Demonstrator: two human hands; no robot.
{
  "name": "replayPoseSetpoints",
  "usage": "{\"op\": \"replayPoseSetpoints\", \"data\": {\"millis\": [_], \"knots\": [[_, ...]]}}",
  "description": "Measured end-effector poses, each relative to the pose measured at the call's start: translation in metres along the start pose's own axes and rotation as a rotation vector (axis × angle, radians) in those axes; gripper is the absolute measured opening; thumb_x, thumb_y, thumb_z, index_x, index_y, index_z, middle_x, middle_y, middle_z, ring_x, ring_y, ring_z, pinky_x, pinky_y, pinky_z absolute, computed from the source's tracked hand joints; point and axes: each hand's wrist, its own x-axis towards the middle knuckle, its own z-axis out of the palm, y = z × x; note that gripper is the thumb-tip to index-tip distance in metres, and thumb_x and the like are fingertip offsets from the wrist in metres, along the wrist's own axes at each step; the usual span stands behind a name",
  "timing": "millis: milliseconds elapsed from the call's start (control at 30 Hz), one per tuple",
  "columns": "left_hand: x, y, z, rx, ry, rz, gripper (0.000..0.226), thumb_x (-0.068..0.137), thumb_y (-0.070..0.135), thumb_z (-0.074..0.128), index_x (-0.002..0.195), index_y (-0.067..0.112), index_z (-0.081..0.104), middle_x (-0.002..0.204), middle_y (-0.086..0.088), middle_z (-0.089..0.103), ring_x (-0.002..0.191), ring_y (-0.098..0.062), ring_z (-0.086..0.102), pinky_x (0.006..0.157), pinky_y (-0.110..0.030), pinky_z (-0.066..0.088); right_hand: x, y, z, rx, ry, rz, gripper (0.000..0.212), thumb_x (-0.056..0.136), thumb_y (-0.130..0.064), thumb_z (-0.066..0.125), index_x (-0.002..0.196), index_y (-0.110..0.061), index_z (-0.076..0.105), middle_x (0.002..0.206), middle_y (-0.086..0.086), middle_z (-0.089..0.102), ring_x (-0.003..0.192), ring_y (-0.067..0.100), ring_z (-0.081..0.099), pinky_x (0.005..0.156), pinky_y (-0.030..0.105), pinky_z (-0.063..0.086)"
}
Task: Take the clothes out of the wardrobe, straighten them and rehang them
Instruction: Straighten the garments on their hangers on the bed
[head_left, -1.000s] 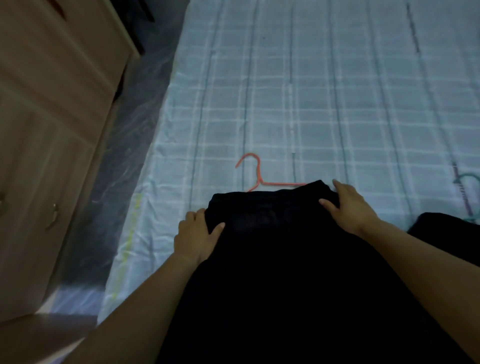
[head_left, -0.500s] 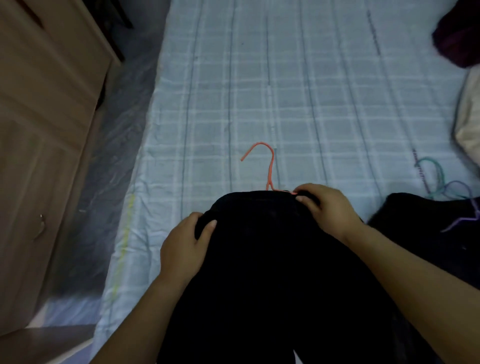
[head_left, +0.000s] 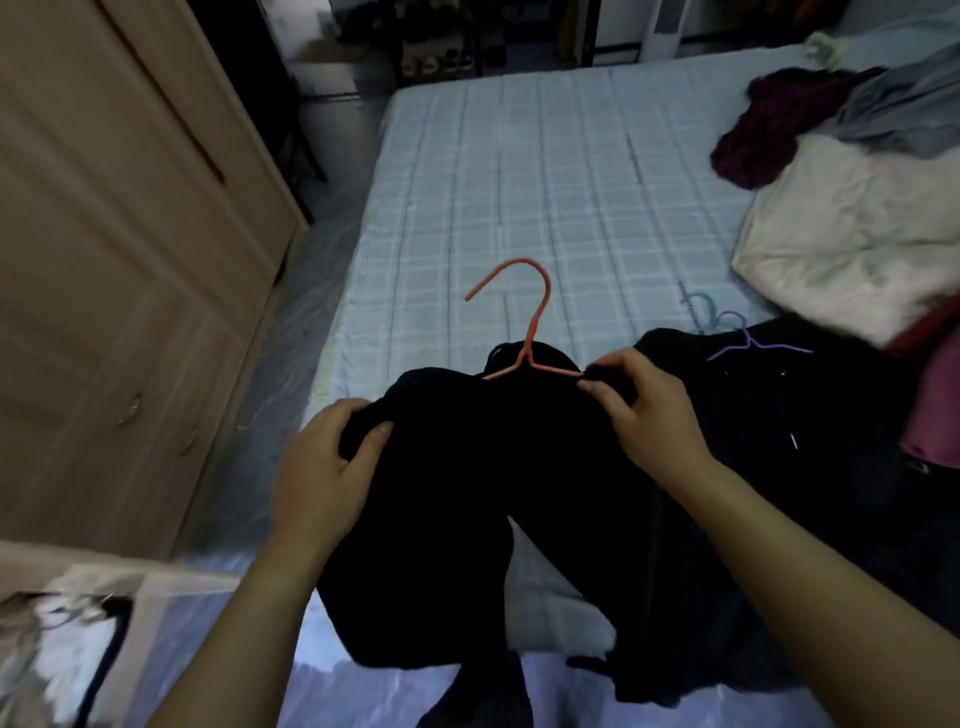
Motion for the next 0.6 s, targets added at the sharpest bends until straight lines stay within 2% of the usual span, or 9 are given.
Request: {"op": "replayPoseSetpoints", "data": {"millis": [100, 233, 300, 367, 467, 600], "knots": [[-0.055, 0.016, -0.038, -0.064, 0.046, -0.038, 0.031, 0.079, 0.051, 0.051, 0.097, 0.029, 0.062, 0.090, 0.013, 0.065, 0.085, -0.005, 0.059, 0.072, -0.027, 0.045, -0.034, -0.040, -0.011, 0.019, -0.006, -0.065, 0.008, 0.084, -0.020, 0.067, 0.089, -0.018, 0.062, 0.080, -0.015, 0.061, 0.080, 0.002, 0.059, 0.073, 0.010, 0.043], [-0.115, 0.025, -0.068, -0.084, 0.098, -0.084, 0.008, 0.079, 0.046, 0.054, 0.085, 0.041, 0.057, 0.085, 0.016, 0.064, 0.081, 0.000, 0.060, 0.067, -0.025, 0.045, -0.077, -0.080, -0.019, 0.012, -0.038, -0.091, 0.008, 0.084, -0.023, 0.067, 0.088, -0.019, 0.062, 0.082, -0.011, 0.065, 0.081, 0.007, 0.062, 0.076, 0.029, 0.050], [-0.131, 0.028, -0.080, -0.088, 0.118, -0.080, 0.003, 0.081, 0.043, 0.058, 0.083, 0.042, 0.057, 0.086, 0.017, 0.064, 0.082, 0.000, 0.059, 0.068, -0.026, 0.044, -0.096, -0.095, -0.023, 0.012, -0.037, -0.091, 0.007, 0.085, -0.023, 0.066, 0.089, -0.018, 0.062, 0.082, -0.012, 0.065, 0.081, 0.005, 0.061, 0.076, 0.029, 0.050], [-0.138, 0.029, -0.090, -0.080, 0.115, -0.052, 0.012, 0.086, 0.032, 0.065, 0.083, 0.040, 0.056, 0.087, 0.016, 0.063, 0.083, 0.000, 0.058, 0.068, -0.025, 0.043, -0.113, -0.108, -0.025, 0.002, -0.001, -0.086, 0.008, 0.085, -0.023, 0.066, 0.089, -0.018, 0.062, 0.082, -0.013, 0.064, 0.081, 0.004, 0.061, 0.076, 0.023, 0.048], [-0.143, 0.028, -0.107, -0.106, 0.086, -0.012, 0.016, 0.089, 0.022, 0.062, 0.088, 0.037, 0.057, 0.087, 0.015, 0.062, 0.081, 0.001, 0.056, 0.067, -0.018, 0.040, -0.132, -0.125, -0.019, -0.021, 0.079, -0.073, 0.007, 0.084, -0.021, 0.067, 0.088, -0.017, 0.062, 0.080, -0.014, 0.063, 0.080, 0.004, 0.060, 0.074, 0.014, 0.045], [-0.156, 0.003, -0.142, -0.177, 0.051, -0.005, 0.017, 0.089, 0.021, 0.062, 0.086, 0.036, 0.057, 0.087, 0.013, 0.063, 0.079, 0.003, 0.056, 0.062, -0.012, 0.038, -0.154, -0.160, 0.012, -0.052, 0.110, -0.060, 0.007, 0.084, -0.023, 0.067, 0.088, -0.019, 0.062, 0.081, -0.014, 0.064, 0.080, 0.004, 0.060, 0.076, 0.022, 0.048]]}}
